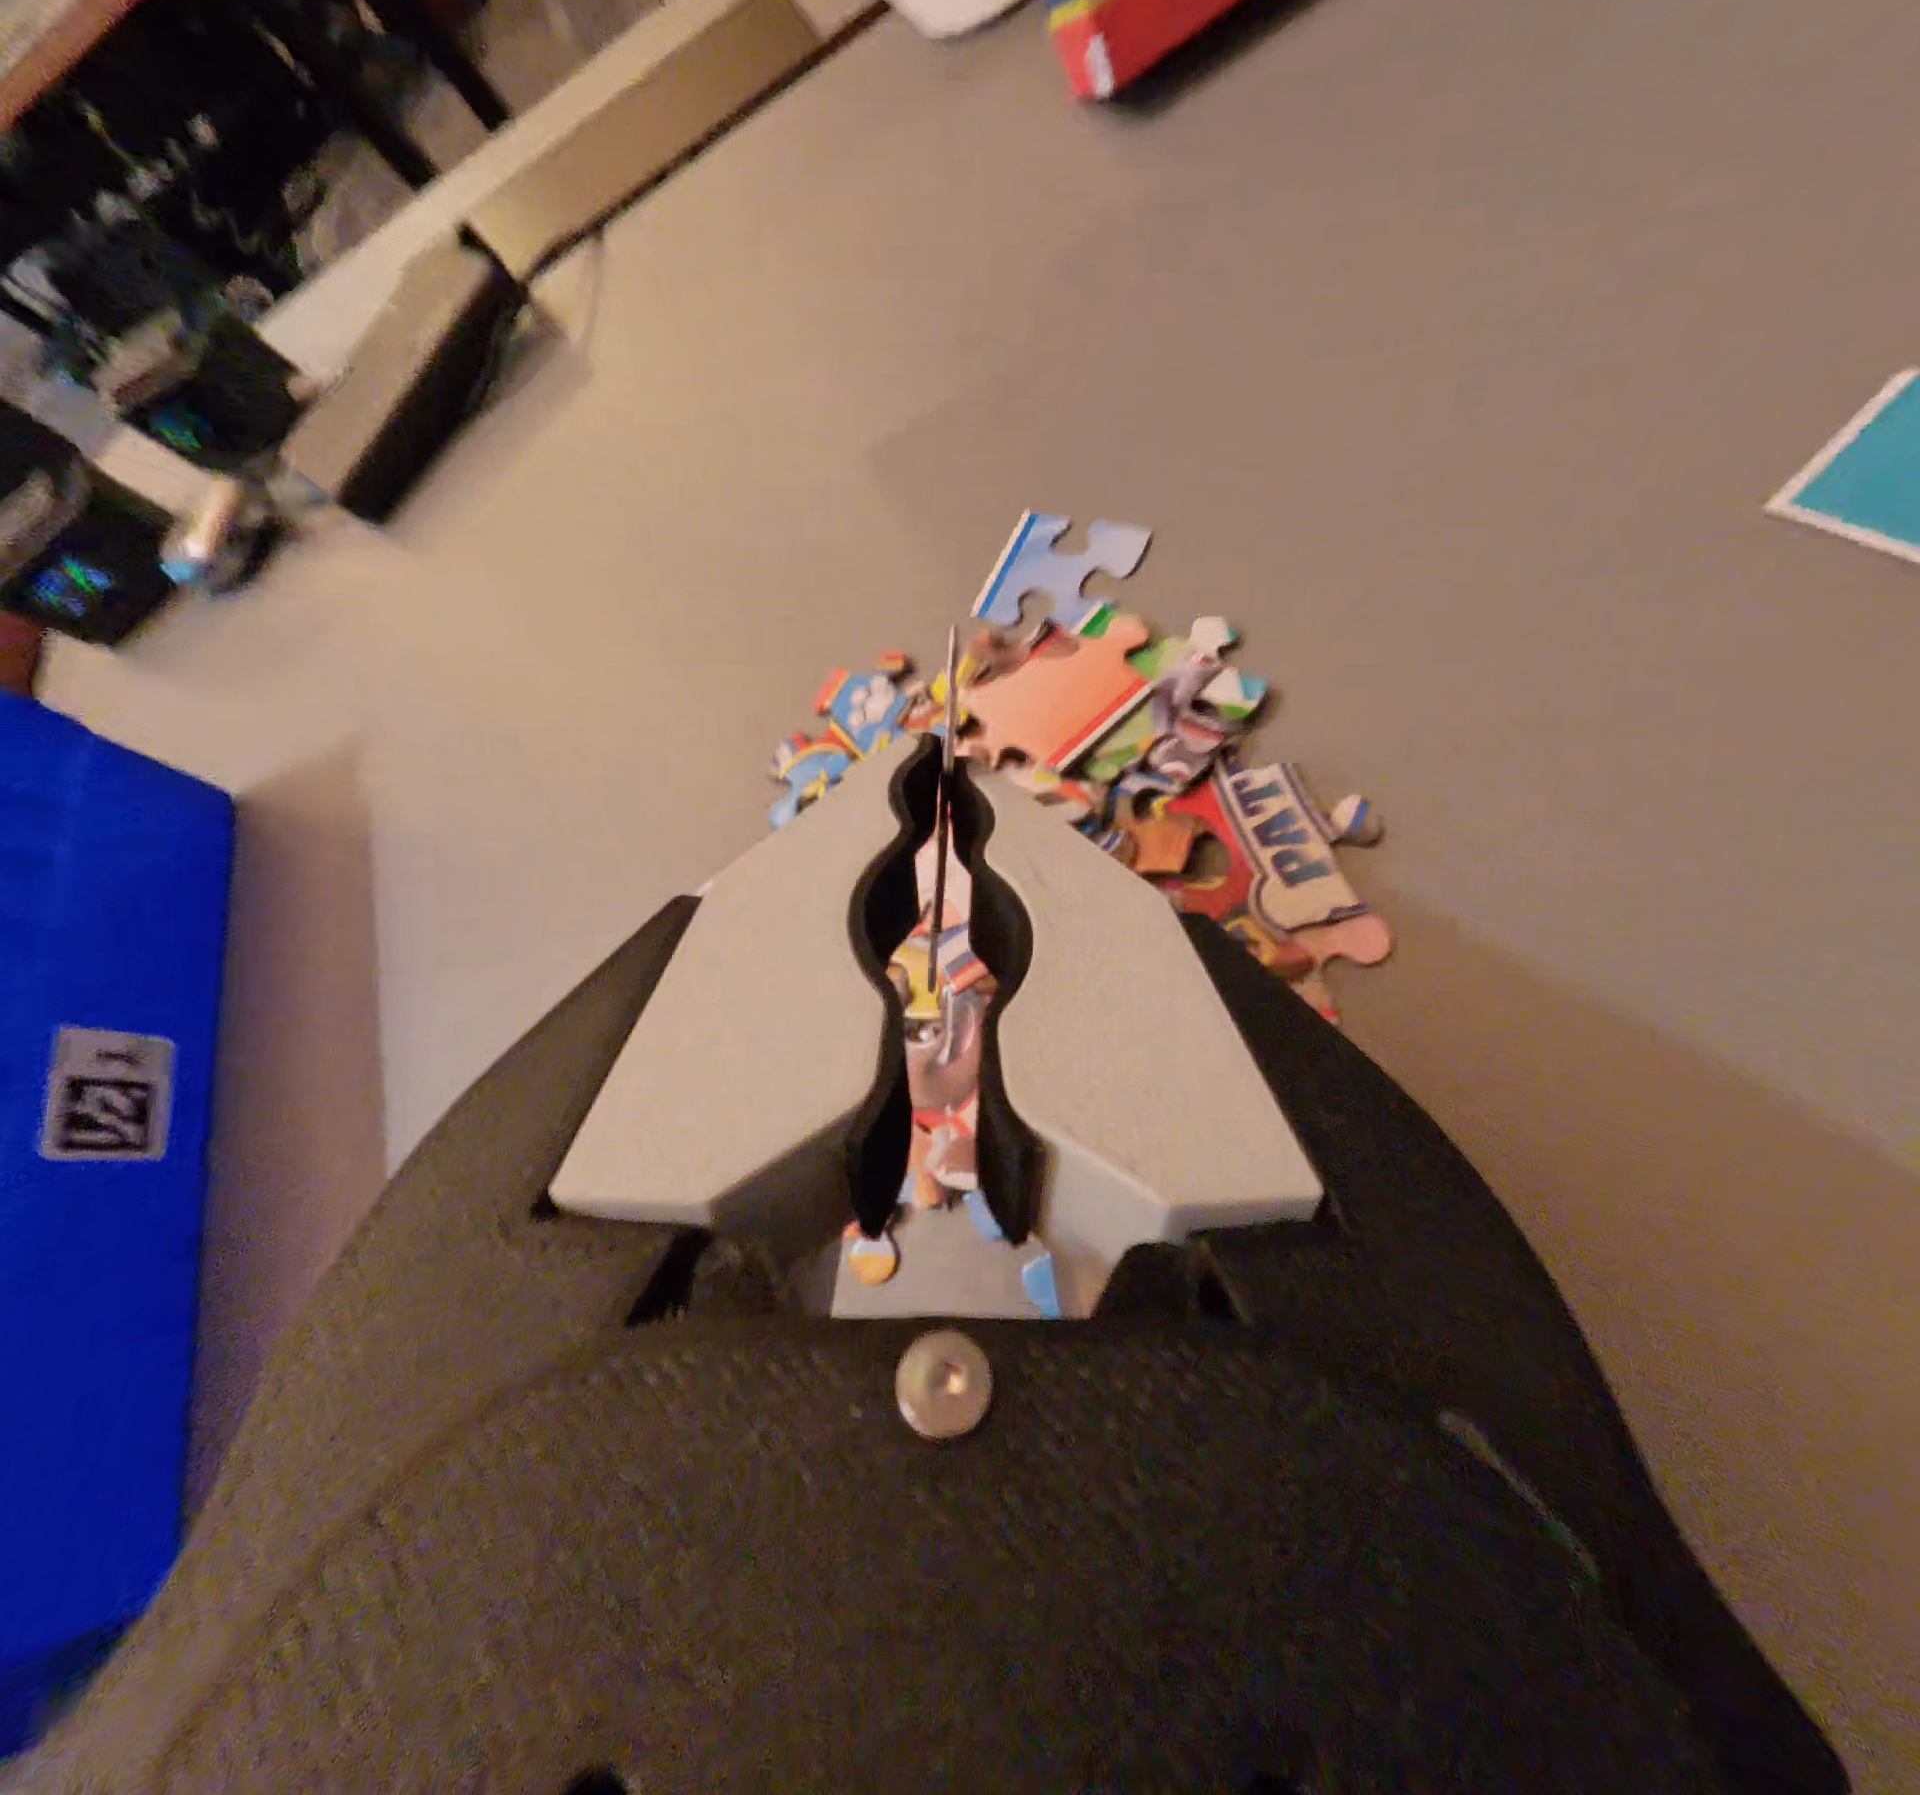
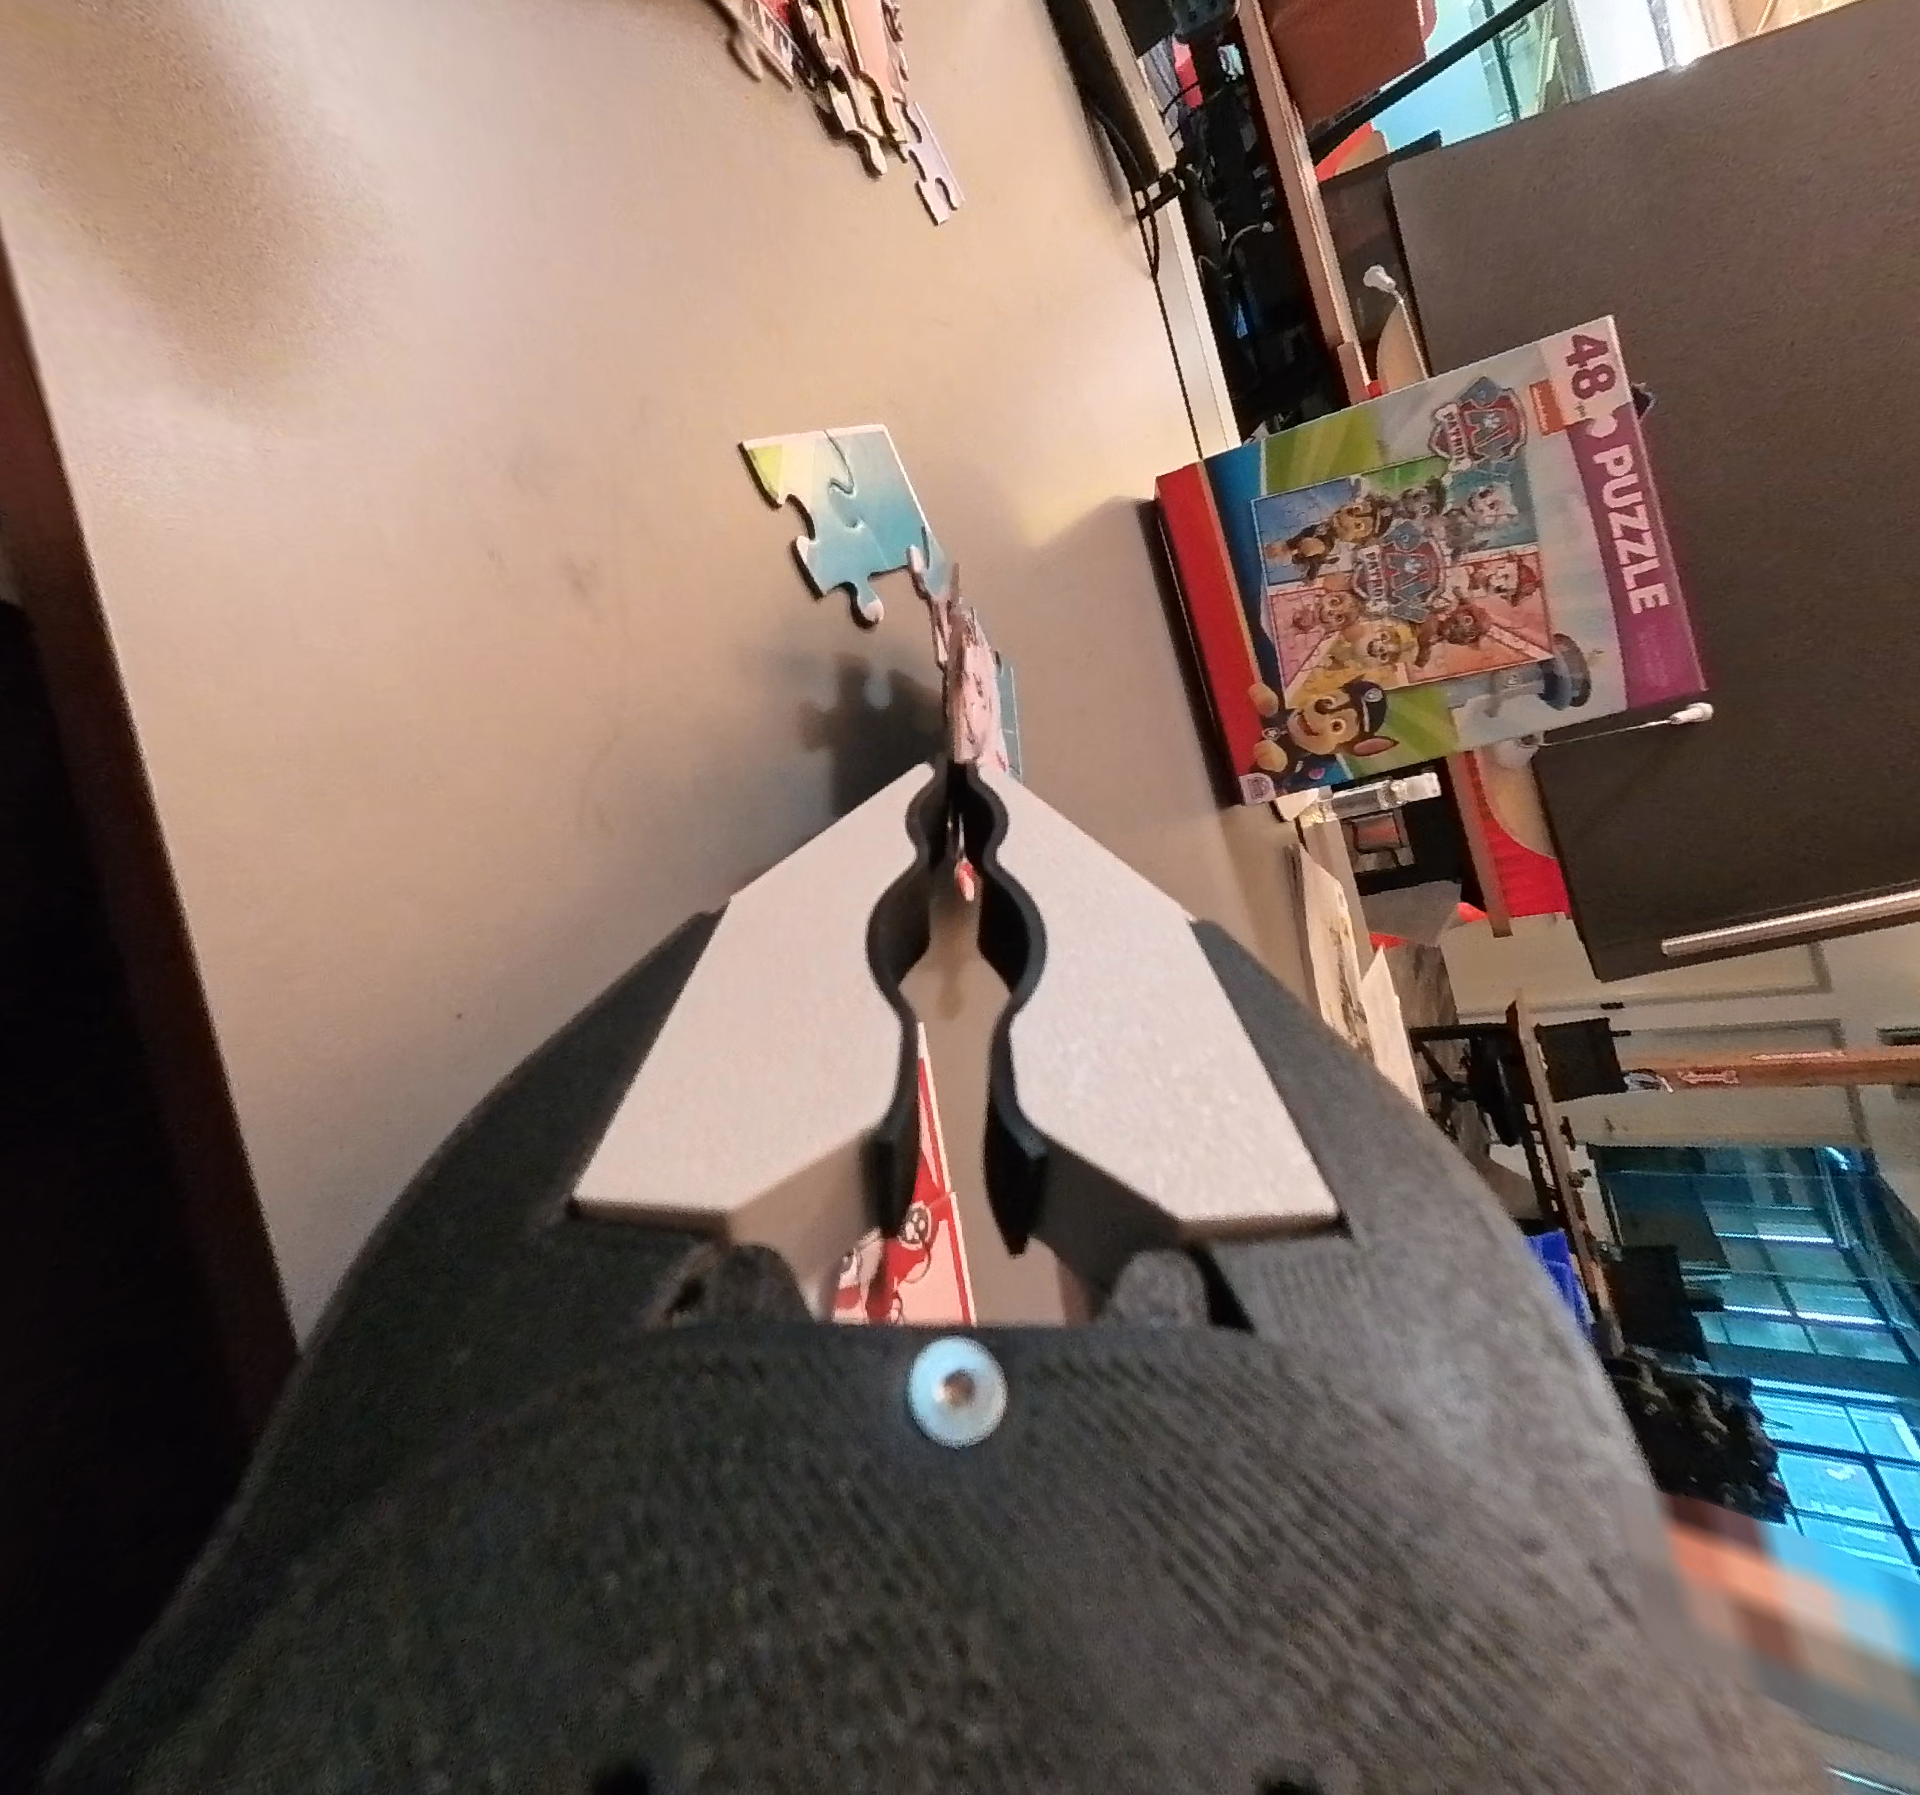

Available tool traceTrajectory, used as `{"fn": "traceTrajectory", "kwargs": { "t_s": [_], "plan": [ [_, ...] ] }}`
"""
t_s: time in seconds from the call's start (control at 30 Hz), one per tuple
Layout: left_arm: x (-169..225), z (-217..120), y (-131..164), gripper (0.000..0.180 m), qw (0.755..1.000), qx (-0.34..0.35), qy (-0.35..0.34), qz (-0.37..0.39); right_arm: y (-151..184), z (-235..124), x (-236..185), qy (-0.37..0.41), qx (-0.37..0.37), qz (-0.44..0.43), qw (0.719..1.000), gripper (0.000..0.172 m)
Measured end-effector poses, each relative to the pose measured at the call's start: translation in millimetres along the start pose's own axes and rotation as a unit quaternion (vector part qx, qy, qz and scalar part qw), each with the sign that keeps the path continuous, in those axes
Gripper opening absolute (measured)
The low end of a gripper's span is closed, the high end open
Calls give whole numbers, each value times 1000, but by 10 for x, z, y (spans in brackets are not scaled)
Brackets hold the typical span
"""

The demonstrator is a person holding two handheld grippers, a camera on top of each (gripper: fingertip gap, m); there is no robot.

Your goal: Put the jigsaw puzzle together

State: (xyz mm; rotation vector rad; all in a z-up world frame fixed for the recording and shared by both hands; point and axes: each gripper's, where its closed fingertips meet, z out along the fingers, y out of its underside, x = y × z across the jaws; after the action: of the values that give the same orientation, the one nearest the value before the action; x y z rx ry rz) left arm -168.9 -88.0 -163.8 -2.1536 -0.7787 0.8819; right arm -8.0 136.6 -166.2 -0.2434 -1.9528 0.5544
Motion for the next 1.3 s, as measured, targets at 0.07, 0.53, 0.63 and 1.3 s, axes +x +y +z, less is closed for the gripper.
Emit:
{"fn": "traceTrajectory", "kwargs": {
  "t_s": [0.07,0.53,0.63,1.3],
  "plan": [
    [44,56,111,5,999,-16,35,-27,-7,-9,8,3,1,1,1000,0],
    [1103,-732,-921,83,732,167,544,-375,-622,-266,264,117,107,-110,981,0],
    [1494,-835,-984,84,650,131,632,-400,-751,-197,116,98,111,-173,974,0],
    [1284,-970,-1073,0,614,201,638,-419,-1264,4,211,47,231,13,972,1]
  ]
}}
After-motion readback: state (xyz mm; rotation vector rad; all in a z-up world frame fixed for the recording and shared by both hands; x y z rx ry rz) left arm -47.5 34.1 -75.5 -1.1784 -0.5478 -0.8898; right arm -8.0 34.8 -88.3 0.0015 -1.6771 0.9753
